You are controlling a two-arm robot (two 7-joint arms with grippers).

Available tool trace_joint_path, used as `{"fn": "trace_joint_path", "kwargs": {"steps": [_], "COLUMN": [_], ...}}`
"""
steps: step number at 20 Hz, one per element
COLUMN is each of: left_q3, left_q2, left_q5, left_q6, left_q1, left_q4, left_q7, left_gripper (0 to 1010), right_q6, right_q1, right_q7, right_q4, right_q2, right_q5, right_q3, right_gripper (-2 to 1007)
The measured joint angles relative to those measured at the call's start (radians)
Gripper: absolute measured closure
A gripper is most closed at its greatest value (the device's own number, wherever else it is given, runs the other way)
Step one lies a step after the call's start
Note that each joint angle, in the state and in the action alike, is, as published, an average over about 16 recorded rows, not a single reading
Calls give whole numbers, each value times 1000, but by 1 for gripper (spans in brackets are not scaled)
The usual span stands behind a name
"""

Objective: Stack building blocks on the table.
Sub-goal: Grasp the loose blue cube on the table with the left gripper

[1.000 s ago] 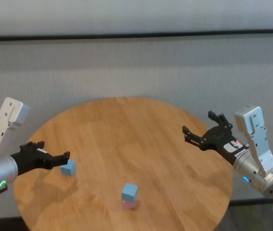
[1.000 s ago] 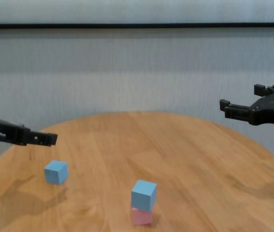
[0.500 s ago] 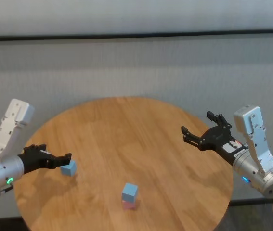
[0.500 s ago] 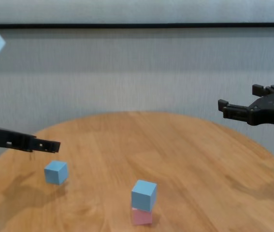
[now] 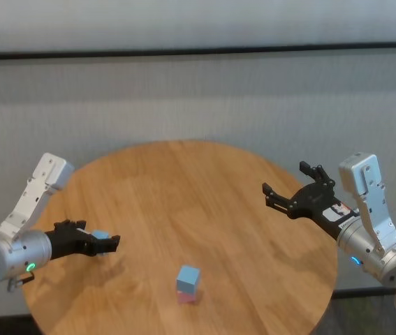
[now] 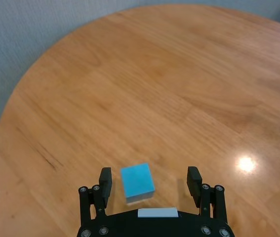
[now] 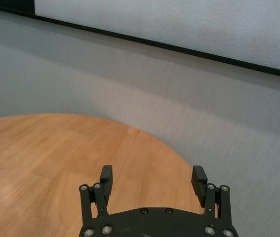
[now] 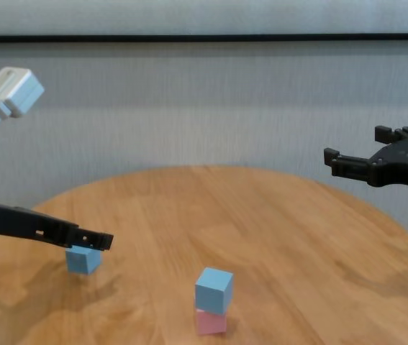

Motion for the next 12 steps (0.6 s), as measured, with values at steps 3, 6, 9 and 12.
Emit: {"fn": "trace_joint_path", "kwargs": {"steps": [3, 6, 9, 12], "left_q3": [9, 16, 21, 26], "left_q2": [-3, -5, -6, -10], "left_q5": [8, 17, 27, 37], "left_q6": [0, -1, -3, -6], "left_q1": [-7, -13, -19, -27], "left_q4": [14, 25, 35, 48], "left_q7": [-10, -15, -18, -23], "left_gripper": [7, 7, 7, 8], "right_q6": [0, 0, 1, 1], "right_q1": [0, 0, 0, 0], "right_q7": [0, 1, 1, 1], "right_q4": [0, -1, -1, -1], "right_q2": [0, 0, 0, 0], "right_q5": [0, 1, 1, 1], "right_q3": [0, -1, -1, -1], "right_gripper": [0, 0, 0, 1]}}
